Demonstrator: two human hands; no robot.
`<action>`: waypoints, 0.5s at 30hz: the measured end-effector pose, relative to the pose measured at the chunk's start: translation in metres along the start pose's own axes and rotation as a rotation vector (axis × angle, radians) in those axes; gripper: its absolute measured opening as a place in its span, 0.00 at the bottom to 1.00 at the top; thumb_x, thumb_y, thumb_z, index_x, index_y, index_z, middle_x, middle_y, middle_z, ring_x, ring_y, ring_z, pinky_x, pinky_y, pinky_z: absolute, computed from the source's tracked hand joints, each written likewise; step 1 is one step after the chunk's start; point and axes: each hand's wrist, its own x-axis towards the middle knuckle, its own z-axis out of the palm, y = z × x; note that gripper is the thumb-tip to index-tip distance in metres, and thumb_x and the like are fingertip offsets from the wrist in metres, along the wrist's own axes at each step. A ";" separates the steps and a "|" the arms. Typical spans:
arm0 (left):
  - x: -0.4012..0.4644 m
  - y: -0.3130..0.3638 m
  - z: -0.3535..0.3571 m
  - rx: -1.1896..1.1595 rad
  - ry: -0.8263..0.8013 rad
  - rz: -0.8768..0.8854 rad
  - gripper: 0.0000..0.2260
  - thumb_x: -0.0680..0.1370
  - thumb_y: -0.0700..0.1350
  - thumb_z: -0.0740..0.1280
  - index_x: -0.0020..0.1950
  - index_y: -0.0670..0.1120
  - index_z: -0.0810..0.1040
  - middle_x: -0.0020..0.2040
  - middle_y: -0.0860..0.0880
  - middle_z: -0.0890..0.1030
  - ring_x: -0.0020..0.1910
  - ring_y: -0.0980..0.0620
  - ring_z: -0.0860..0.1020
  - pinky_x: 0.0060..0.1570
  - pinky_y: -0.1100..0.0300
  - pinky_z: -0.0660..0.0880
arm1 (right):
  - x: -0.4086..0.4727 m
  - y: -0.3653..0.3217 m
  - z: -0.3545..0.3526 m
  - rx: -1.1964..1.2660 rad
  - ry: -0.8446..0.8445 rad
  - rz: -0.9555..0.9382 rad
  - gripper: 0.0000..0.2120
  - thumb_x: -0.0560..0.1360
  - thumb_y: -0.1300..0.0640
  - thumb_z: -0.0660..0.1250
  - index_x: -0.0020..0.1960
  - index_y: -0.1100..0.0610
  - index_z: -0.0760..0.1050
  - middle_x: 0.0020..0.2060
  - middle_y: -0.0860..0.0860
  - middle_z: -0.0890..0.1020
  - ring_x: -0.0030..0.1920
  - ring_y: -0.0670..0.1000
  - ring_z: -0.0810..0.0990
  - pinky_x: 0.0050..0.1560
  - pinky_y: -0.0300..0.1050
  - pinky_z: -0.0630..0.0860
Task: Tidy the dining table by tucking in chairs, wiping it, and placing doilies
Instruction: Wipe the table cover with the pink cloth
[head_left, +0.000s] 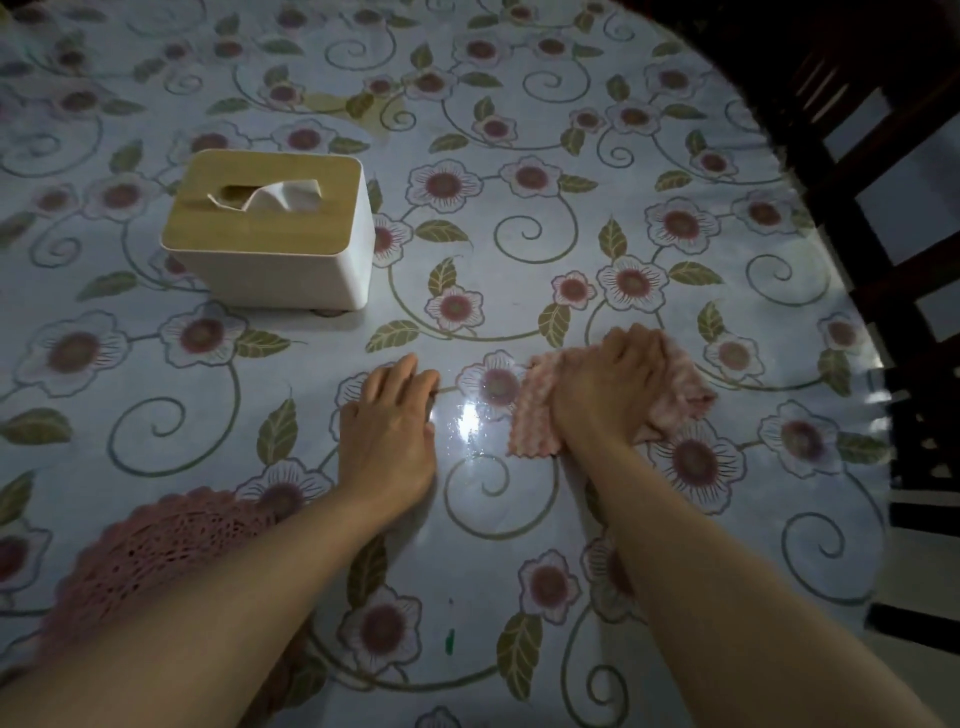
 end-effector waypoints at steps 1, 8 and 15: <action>-0.001 -0.002 0.000 -0.010 -0.004 0.006 0.22 0.77 0.41 0.59 0.71 0.48 0.62 0.76 0.48 0.58 0.73 0.45 0.55 0.70 0.47 0.60 | -0.004 -0.004 0.003 -0.026 -0.032 -0.033 0.30 0.79 0.48 0.54 0.74 0.65 0.54 0.75 0.63 0.57 0.75 0.61 0.53 0.75 0.55 0.50; -0.004 -0.004 -0.009 -0.130 0.003 0.007 0.19 0.77 0.37 0.58 0.69 0.43 0.66 0.75 0.45 0.61 0.74 0.47 0.57 0.70 0.50 0.58 | -0.120 -0.018 0.010 0.038 -0.275 -0.894 0.30 0.80 0.44 0.50 0.75 0.62 0.56 0.75 0.59 0.58 0.77 0.56 0.51 0.75 0.58 0.54; -0.018 -0.003 0.005 -0.016 0.034 0.036 0.23 0.76 0.39 0.62 0.71 0.43 0.62 0.75 0.43 0.59 0.74 0.44 0.56 0.70 0.47 0.60 | -0.005 0.068 -0.019 -0.187 -0.128 -0.299 0.35 0.73 0.35 0.39 0.76 0.48 0.52 0.77 0.58 0.50 0.77 0.58 0.46 0.72 0.64 0.50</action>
